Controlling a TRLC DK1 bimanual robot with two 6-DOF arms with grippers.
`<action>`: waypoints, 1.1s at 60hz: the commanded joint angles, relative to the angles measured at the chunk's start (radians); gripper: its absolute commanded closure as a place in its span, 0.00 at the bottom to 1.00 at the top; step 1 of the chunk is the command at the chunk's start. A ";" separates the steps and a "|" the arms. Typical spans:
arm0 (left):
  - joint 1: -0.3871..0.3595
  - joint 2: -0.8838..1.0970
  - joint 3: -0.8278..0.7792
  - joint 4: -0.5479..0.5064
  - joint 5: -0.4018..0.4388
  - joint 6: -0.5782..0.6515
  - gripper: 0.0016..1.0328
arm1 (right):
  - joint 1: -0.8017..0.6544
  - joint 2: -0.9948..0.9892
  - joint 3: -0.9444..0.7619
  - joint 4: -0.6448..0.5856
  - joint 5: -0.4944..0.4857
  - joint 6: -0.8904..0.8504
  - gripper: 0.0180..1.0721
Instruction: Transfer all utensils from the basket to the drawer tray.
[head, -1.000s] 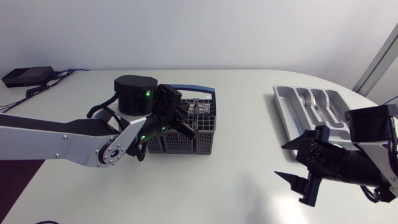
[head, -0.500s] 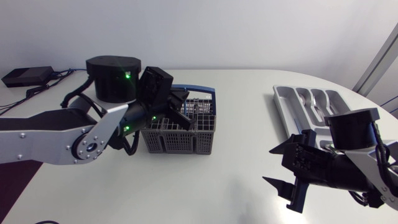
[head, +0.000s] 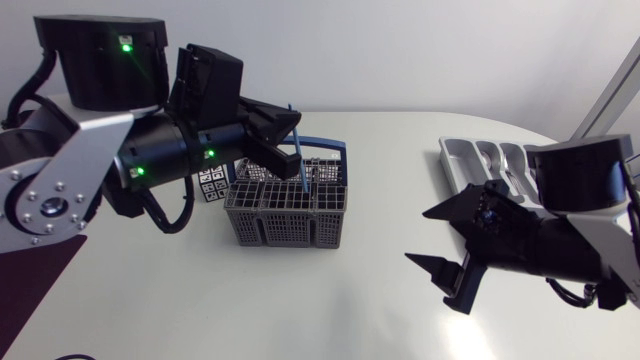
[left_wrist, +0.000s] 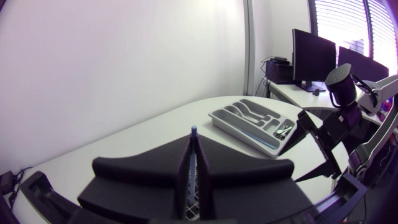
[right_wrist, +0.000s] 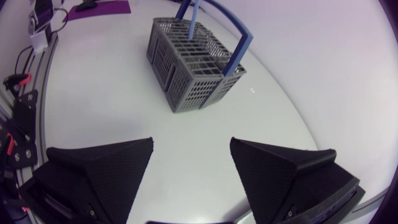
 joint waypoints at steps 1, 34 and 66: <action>0.017 -0.019 0.054 -0.038 0.040 -0.055 0.96 | 0.023 0.021 0.065 0.009 -0.020 0.094 0.14; 0.153 0.139 0.240 -0.311 0.485 -0.210 0.96 | 0.134 0.341 0.340 0.007 -0.222 0.361 0.15; 0.153 0.162 0.247 -0.320 0.549 -0.234 0.96 | 0.187 0.509 0.471 0.007 -0.279 0.435 0.44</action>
